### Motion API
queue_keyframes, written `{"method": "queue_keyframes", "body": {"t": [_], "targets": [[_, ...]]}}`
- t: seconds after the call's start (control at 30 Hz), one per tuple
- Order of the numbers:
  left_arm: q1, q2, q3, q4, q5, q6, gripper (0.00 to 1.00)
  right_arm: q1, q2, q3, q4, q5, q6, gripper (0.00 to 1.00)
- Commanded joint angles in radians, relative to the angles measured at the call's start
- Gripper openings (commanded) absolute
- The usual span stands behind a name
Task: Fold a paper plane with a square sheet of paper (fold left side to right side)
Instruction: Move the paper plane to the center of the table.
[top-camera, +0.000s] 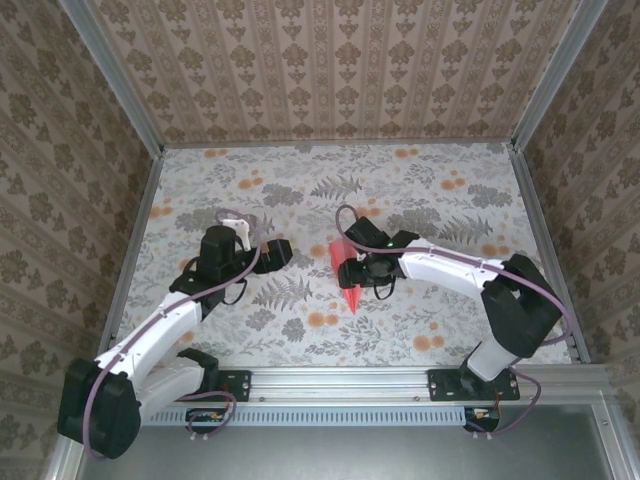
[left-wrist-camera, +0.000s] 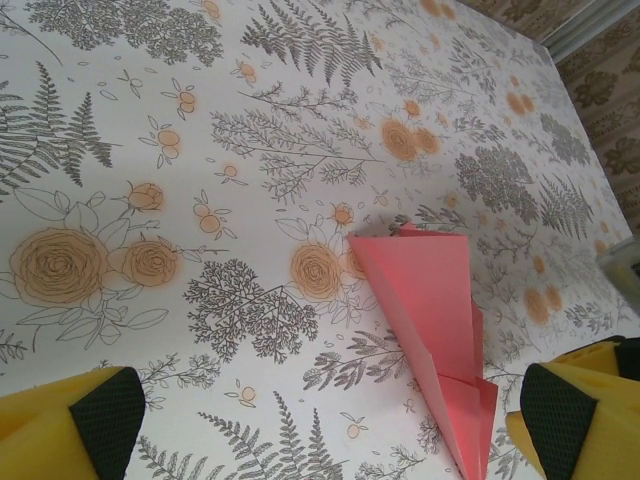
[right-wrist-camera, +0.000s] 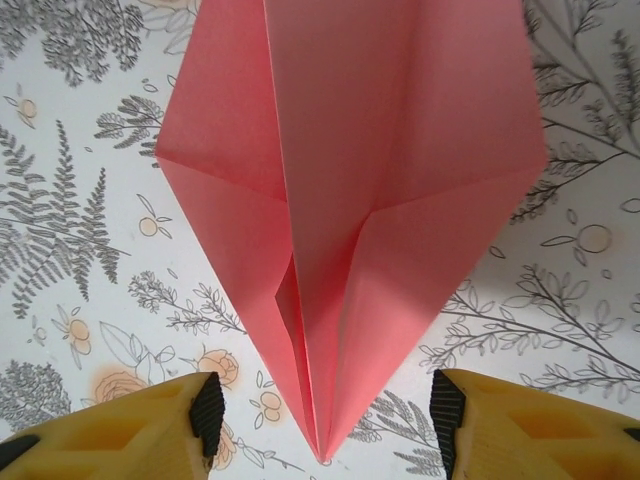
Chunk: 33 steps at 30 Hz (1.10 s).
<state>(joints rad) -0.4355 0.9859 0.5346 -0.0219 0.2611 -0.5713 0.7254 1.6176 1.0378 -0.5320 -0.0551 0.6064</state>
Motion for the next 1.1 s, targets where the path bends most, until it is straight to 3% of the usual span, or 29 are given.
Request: {"method": "queue_keyframes", "body": {"t": [0.0,0.4,0.67,1.07], "targets": [[0.009,-0.021,-0.012,0.001,0.016,0.021,1.0,0.01,0.047,0.046,-0.033,0.023,0.013,0.57],[0.017,-0.027,-0.01,-0.021,0.018,0.031,1.0,0.02,0.159,0.071,-0.011,0.004,0.028,0.35],[0.023,-0.043,-0.012,-0.036,0.017,0.036,1.0,0.015,0.159,0.131,-0.061,0.035,0.017,0.06],[0.033,-0.061,-0.008,-0.073,0.017,0.048,1.0,-0.093,0.318,0.409,-0.244,0.09,-0.043,0.05]]}}
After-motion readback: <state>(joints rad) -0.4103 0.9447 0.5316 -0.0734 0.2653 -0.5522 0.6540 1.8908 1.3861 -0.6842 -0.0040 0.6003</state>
